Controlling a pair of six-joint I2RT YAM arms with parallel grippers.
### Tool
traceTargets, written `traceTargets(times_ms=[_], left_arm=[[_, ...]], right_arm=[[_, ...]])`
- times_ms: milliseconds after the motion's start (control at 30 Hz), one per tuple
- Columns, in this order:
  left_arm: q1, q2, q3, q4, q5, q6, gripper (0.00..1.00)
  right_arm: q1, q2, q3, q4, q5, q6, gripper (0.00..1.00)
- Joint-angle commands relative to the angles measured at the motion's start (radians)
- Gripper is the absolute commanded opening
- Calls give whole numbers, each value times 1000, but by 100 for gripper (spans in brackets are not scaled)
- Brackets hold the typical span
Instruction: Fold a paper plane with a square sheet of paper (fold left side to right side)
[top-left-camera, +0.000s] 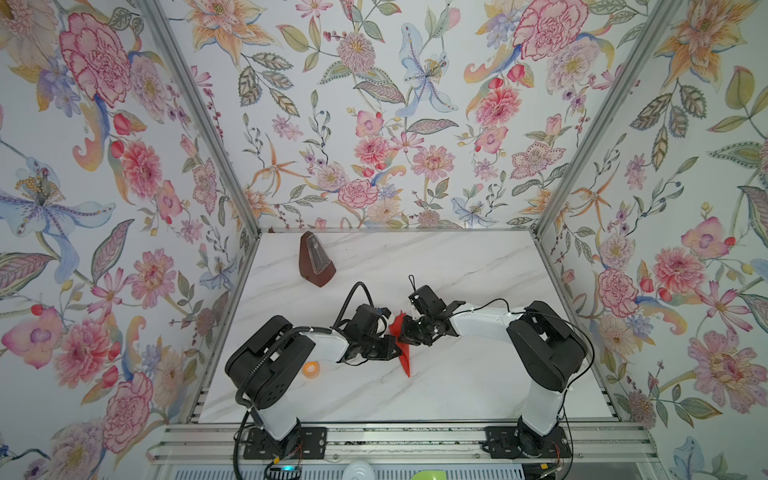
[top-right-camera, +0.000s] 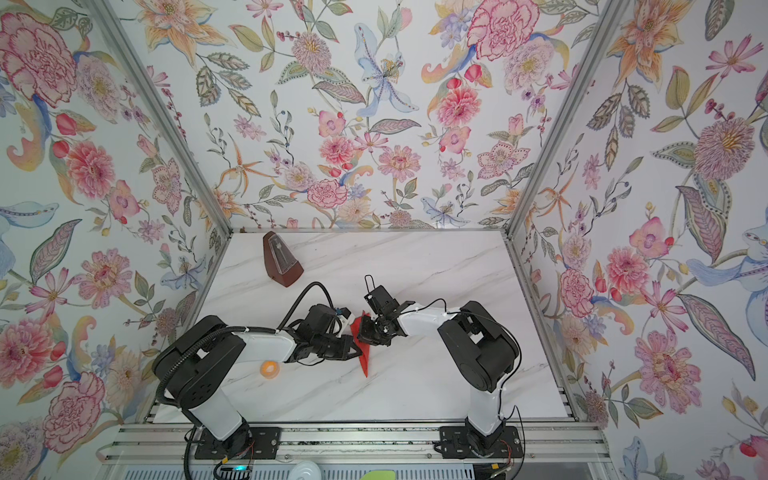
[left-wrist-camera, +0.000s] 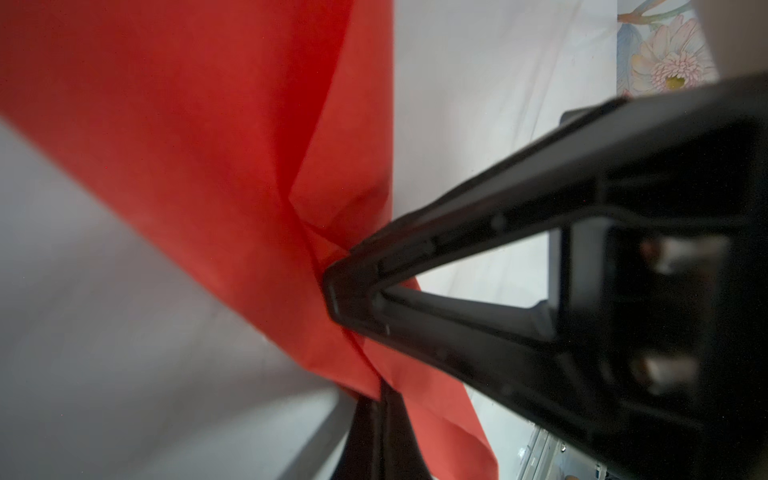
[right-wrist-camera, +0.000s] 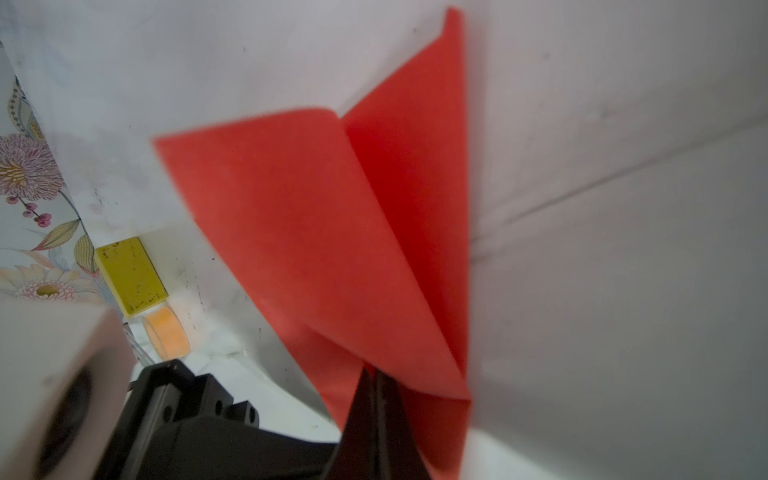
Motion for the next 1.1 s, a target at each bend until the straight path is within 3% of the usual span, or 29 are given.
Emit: traceTargets(times_ms=[0,500,733,1067], left_arm=[[23,-10,23,-114,-10,73,0],[86,-183,28,-255,-82,117,27],[43,-251,-45,-110,-32,-21,34],[-45,-174,-100,13,-65,-114,38]], right_arm=[[16,-25,-43,32,17,59,0],[42,-67,-144,190,97,232,0],[44,-69,-144,190,106,235,0],[45,-73,-141,188,108,237,0]])
